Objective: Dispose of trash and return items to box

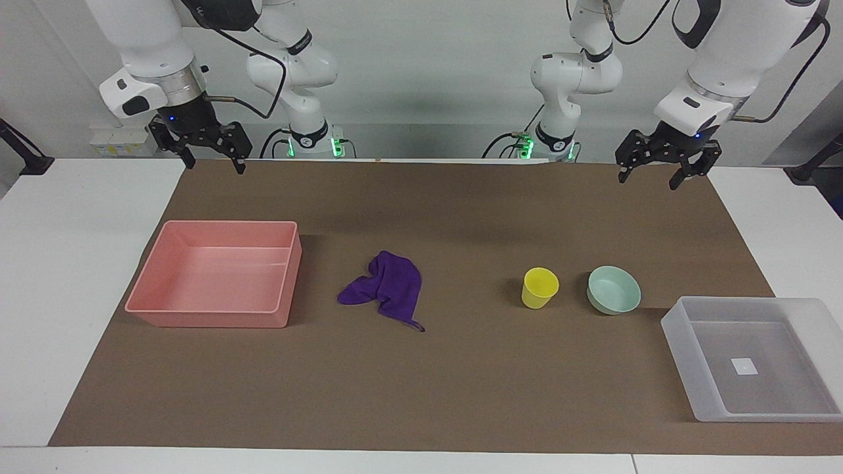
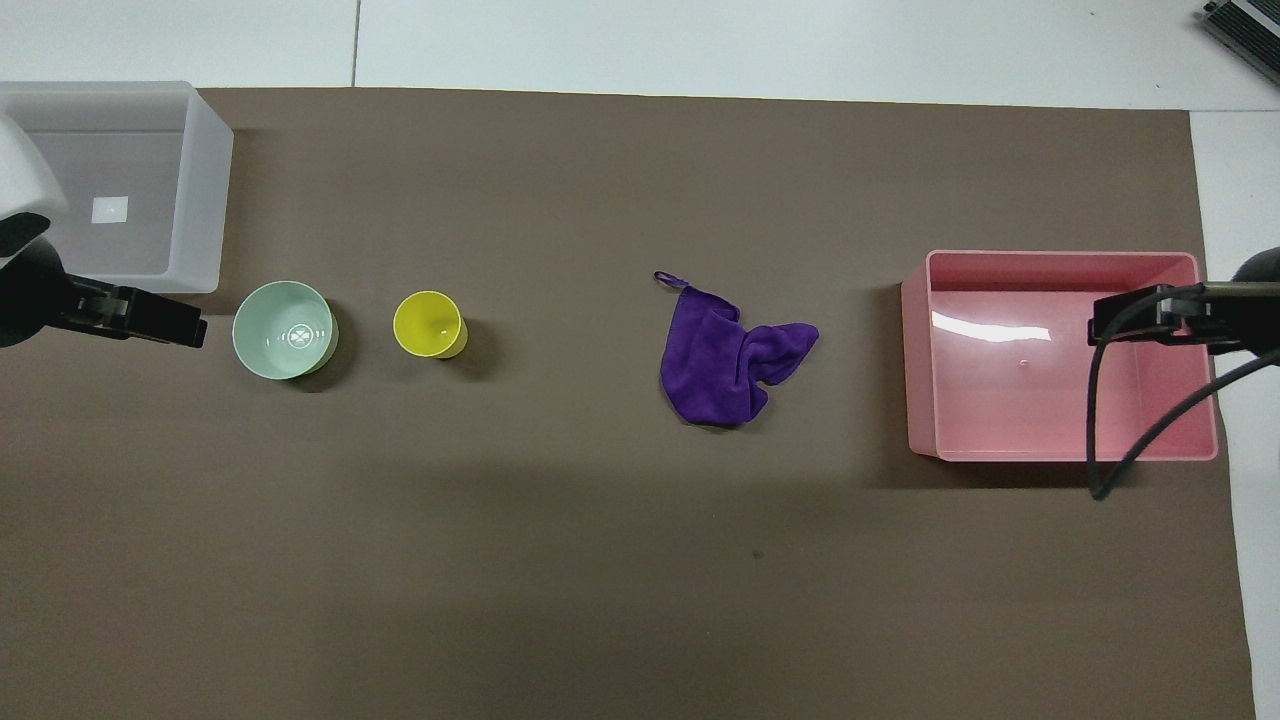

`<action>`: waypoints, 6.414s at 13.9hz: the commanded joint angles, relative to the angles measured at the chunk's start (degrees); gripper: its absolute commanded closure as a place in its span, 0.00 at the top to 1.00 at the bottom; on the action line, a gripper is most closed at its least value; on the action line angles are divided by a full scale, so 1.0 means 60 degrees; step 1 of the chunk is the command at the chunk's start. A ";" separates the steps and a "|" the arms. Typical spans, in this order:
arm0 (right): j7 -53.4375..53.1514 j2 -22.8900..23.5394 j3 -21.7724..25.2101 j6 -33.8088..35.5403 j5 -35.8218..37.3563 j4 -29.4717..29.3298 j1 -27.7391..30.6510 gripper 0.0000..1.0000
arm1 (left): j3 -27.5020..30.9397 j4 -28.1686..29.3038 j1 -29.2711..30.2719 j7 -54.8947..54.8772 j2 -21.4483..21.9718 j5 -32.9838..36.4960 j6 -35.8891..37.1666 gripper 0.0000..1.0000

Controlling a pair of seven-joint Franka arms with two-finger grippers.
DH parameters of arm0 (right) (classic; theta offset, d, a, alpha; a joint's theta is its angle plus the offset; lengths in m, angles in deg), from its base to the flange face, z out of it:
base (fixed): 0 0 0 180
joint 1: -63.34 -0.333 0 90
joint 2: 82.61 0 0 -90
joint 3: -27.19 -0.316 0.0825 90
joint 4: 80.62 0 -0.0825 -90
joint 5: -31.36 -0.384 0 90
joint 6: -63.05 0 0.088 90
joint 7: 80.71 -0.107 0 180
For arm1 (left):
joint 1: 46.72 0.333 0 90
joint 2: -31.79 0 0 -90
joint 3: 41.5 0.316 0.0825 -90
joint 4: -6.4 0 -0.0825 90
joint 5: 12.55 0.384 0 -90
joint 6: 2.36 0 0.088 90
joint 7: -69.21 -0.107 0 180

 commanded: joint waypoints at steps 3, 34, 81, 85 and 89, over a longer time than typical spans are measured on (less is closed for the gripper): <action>-0.1399 0.0212 -0.0073 -0.1255 -0.0104 0.0857 -0.0991 1.00 | 0.0067 0.0319 0.0073 0.0013 0.0033 -0.0021 -0.0812 1.00; -0.4814 0.2473 -0.0001 -0.5962 0.0115 0.2703 -0.3702 0.00 | 0.0081 0.4333 0.1069 1.0807 -0.2868 -0.0050 -0.8665 0.83; 0.1998 0.1722 0.0029 -0.7528 -0.0529 0.4871 0.1748 0.90 | 0.0829 -0.5016 0.2226 1.0751 -0.7541 0.0755 -0.4970 0.00; 0.1532 0.1605 -0.0015 -0.7367 -0.0471 0.4637 0.1485 1.00 | 0.0829 -0.3815 0.2271 1.0503 -0.7133 0.0799 -0.5705 0.00; 0.0447 0.1123 0.0000 -0.5761 -0.0324 0.3747 0.1074 1.00 | 0.0829 -0.3884 0.2285 1.0443 -0.7072 0.0755 -0.5560 0.24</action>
